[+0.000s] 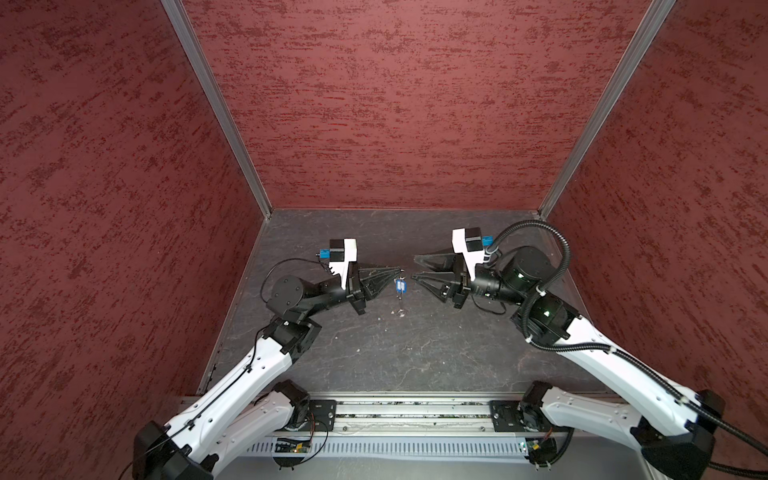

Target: Remove the keys from the keyring

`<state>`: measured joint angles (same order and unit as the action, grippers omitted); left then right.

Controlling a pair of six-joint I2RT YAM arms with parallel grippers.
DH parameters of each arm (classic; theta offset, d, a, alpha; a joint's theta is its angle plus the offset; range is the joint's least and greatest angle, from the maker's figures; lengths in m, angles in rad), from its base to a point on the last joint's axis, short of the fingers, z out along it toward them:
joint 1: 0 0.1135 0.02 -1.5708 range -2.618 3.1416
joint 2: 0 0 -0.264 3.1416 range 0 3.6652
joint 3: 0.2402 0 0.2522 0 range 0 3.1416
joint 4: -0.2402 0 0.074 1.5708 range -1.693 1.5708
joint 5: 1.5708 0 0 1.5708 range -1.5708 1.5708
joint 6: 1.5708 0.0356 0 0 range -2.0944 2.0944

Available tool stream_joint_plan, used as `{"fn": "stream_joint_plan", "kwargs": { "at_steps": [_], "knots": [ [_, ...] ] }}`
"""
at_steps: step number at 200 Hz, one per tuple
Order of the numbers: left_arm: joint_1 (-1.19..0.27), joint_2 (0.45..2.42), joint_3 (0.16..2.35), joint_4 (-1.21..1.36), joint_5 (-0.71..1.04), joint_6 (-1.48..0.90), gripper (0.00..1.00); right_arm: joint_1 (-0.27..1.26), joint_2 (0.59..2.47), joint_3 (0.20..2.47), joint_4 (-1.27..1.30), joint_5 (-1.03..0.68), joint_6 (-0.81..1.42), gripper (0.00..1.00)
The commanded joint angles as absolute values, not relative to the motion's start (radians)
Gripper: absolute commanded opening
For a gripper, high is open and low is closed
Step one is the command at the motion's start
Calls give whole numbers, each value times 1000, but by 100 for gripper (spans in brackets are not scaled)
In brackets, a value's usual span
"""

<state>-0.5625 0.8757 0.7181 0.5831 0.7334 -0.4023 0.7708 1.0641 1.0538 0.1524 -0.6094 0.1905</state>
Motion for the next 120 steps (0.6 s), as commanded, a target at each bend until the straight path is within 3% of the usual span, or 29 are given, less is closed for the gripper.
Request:
{"fn": "stream_joint_plan", "kwargs": {
  "at_steps": [1,33,66,120],
  "knots": [
    [-568,857,716,588,723,-387,0,772,1099,1053,219,-665,252,42],
    [-568,849,713,576,712,-377,0,765,1109,1029,267,-740,287,38],
    [-568,850,710,577,706,-376,0,761,1114,1004,298,-775,311,25],
    [-568,856,707,582,710,-380,0,752,1115,996,333,-788,329,19]
  ]
}}
